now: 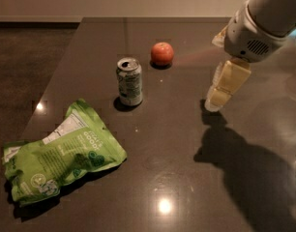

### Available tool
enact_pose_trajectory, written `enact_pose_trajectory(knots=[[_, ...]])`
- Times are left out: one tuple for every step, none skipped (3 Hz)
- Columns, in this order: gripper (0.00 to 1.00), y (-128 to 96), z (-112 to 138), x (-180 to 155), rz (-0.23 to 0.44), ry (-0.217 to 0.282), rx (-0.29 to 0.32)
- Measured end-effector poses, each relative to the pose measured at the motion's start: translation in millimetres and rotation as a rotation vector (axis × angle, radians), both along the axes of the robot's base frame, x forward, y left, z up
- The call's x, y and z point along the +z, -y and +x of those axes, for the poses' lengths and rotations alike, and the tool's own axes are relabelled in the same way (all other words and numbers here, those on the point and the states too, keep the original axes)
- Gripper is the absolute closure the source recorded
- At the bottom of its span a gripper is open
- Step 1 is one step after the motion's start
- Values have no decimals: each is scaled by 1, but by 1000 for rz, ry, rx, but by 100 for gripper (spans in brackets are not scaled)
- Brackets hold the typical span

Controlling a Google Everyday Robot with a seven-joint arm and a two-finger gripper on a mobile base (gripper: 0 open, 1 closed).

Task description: Move 7up can near apple

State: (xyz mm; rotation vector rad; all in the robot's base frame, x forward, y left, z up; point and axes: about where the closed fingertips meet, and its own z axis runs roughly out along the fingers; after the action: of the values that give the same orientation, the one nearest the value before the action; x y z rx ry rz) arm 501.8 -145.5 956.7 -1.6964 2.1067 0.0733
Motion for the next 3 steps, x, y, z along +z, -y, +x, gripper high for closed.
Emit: enact_pose_trajectory(knots=[[0,-34,21,-9,74,17,-20],[0,-70,36,-17,154,25,-62],[0,-103,45,-22,219,28,-94]])
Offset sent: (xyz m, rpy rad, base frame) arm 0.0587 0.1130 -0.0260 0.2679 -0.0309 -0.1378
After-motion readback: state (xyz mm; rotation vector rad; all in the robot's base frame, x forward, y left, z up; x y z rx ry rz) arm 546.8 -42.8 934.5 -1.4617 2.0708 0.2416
